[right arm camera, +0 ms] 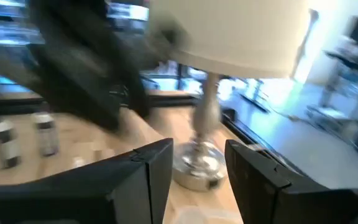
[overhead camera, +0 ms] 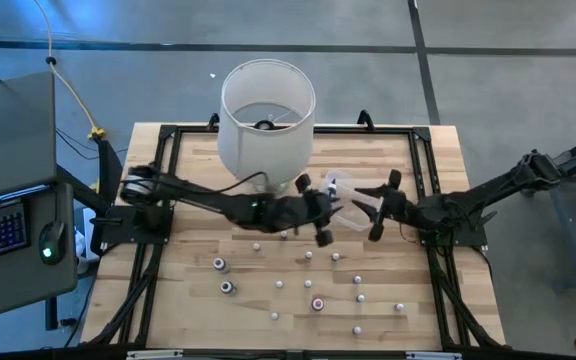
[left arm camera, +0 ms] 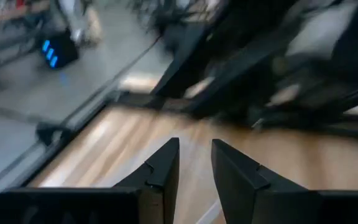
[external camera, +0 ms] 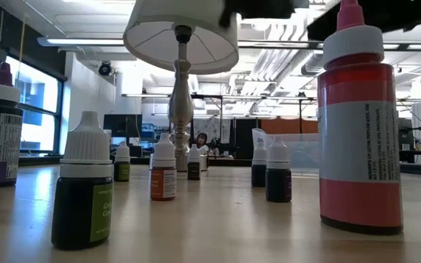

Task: Pick & Place food coloring
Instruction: Put the large blue food coloring bottle into the transparent bin

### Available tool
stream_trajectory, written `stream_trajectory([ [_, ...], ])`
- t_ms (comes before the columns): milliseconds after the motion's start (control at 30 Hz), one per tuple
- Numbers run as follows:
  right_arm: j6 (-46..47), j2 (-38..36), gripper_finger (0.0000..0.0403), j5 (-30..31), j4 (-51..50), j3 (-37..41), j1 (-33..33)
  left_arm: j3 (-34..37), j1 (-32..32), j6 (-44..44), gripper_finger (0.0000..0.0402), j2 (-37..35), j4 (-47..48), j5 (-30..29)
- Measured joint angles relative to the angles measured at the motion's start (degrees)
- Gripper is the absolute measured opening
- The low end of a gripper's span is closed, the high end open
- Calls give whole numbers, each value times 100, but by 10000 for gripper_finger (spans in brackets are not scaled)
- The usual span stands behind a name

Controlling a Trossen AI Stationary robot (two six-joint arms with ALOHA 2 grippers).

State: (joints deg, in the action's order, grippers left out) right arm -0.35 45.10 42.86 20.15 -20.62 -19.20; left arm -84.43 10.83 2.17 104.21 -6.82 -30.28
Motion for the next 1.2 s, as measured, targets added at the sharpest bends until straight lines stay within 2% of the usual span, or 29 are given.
stream_trajectory([
  [67,239,70,140,5,-75,0,168,-4,246,-188,92,-354,256,-150],
  [133,292,173,140,-318,-106,0,346,-1,525,-391,92,-724,631,-451],
  [267,568,567,140,-1053,72,0,712,-1,1128,-533,92,-1444,1695,-1454],
  [400,904,1111,140,-1183,126,-148,1173,-1,1762,-180,92,-2107,2733,-2555],
  [500,1404,1646,140,-1190,-219,-352,1541,-1,2283,293,92,-2568,3487,-2989],
  [667,2652,2520,140,-1349,-610,-931,2148,-1,3036,1086,92,-3138,4479,-3038],
  [867,3584,3458,140,-1555,-1988,-1822,2439,0,3695,1557,92,-3565,5126,-3036],
  [1033,4327,4171,140,-1905,-3139,-2575,2504,0,3938,1569,92,-3785,5252,-3040],
  [1200,5185,4537,140,-1926,-4669,-3359,2518,1,3945,1568,92,-3819,5614,-3025],
])
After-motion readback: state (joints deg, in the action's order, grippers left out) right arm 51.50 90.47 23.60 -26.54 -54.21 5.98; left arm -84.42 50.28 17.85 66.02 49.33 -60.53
